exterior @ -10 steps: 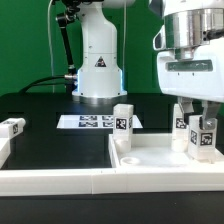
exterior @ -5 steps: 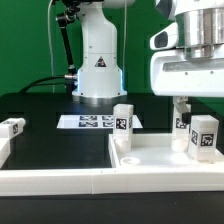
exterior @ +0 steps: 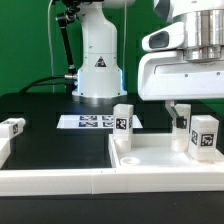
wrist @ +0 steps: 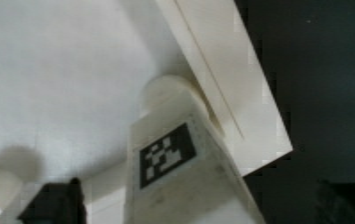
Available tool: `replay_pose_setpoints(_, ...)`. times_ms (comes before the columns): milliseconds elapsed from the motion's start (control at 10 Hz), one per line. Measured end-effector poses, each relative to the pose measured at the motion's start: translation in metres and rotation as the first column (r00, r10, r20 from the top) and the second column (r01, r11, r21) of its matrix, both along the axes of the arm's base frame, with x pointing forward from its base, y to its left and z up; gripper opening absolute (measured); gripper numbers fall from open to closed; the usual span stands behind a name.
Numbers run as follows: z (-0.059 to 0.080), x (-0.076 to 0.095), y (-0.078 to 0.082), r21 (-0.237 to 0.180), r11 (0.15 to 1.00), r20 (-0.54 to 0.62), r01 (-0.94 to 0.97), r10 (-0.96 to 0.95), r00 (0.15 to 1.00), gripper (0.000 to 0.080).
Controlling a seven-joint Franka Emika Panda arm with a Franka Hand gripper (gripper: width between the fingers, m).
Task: Assemble square table
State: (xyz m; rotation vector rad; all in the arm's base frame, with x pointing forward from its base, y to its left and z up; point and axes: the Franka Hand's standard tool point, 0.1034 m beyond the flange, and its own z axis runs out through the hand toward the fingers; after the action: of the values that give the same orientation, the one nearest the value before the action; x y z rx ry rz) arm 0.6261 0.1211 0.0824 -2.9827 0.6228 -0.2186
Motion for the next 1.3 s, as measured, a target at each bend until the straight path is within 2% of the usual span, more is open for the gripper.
replay_pose_setpoints(200,-0.001,0.001,-0.005,-0.069,0.969,0.001,-0.236,0.237,0.972,0.0649)
replay_pose_setpoints(300,-0.001,0.002,-0.008,-0.089,0.946,-0.003,-0.312,0.313,0.950,0.0649)
replay_pose_setpoints(500,0.000,0.003,-0.009,-0.114,0.903,-0.011,-0.415,0.417,0.909,0.0649)
replay_pose_setpoints(700,0.000,0.003,-0.011,-0.116,0.895,-0.011,-0.430,0.432,0.902,0.0649)
replay_pose_setpoints(900,-0.001,0.003,-0.012,-0.116,0.896,-0.011,-0.428,0.430,0.903,0.0379)
replay_pose_setpoints(1000,-0.001,0.003,-0.012,-0.115,0.898,-0.011,-0.424,0.426,0.905,0.0379)
replay_pose_setpoints(1100,-0.001,0.003,-0.012,-0.113,0.906,-0.011,-0.407,0.409,0.912,0.0289)
replay_pose_setpoints(1300,-0.001,0.003,-0.012,-0.102,0.933,-0.007,-0.346,0.347,0.938,0.0289)
